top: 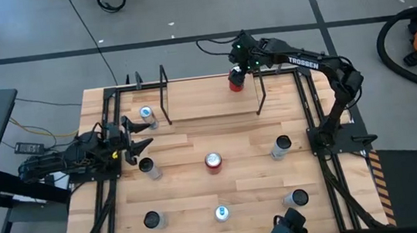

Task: Place canned beverage on shelf
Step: Put the top red soda can on the shelf

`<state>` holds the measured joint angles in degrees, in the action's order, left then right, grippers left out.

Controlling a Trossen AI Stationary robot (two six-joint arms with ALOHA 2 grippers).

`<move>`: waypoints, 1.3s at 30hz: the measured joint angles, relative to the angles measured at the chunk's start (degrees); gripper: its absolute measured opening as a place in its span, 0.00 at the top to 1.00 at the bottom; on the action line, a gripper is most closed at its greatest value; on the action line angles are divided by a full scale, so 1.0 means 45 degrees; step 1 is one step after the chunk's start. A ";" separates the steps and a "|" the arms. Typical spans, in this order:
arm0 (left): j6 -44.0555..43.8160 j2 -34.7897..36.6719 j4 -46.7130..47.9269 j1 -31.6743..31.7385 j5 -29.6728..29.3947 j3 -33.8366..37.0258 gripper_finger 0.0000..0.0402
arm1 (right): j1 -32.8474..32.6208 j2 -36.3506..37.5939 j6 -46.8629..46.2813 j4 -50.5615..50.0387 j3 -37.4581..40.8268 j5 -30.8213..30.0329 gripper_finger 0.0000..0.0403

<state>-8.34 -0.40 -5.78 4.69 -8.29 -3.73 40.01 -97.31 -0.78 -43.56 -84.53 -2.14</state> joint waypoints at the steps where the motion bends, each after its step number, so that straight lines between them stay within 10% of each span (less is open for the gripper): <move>1: 0.0000 0.0000 0.0000 0.0002 -0.0002 -0.0005 0.28 | 0.0041 0.0002 -0.0071 -0.0117 -0.0005 -0.0027 0.29; 39: -0.0010 0.0000 0.0024 0.0001 -0.0005 -0.0005 0.28 | 0.0165 0.0007 -0.0461 -0.0843 -0.0024 -0.0274 0.13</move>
<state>-8.38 -0.40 -5.67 4.69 -8.32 -3.75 40.75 -97.27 -2.85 -47.35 -84.64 -3.38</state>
